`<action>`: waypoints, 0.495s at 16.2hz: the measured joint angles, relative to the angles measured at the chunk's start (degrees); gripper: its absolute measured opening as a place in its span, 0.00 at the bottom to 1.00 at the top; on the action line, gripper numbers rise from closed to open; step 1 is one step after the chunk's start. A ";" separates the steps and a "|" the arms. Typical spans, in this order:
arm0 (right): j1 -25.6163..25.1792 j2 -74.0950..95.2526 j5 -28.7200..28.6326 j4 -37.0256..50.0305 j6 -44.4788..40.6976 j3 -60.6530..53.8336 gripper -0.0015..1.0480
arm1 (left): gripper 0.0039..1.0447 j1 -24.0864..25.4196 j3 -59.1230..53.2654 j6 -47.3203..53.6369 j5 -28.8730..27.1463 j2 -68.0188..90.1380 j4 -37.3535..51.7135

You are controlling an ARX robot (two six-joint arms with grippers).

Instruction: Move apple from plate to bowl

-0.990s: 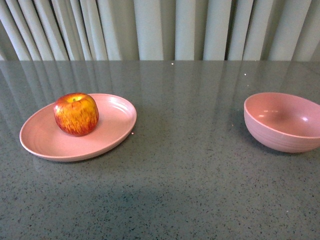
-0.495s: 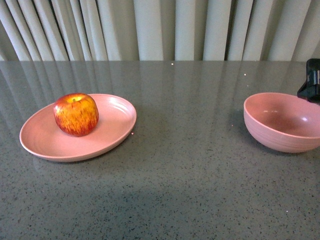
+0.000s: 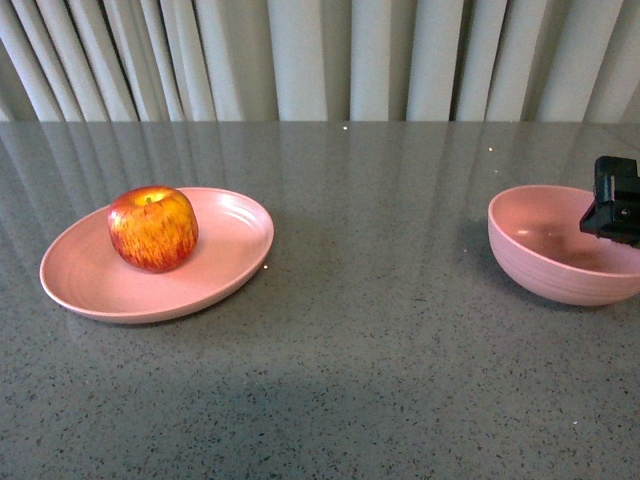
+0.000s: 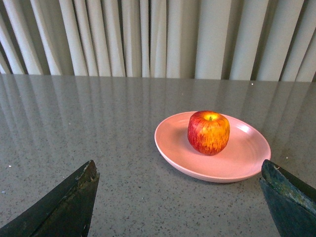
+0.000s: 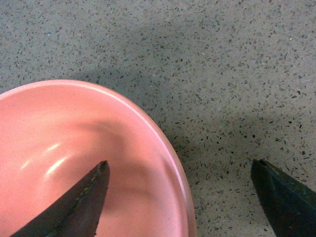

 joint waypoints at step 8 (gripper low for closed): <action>-0.55 0.15 -2.97 -1.31 3.52 0.44 0.09 | 0.94 0.00 0.00 0.00 0.02 0.00 0.00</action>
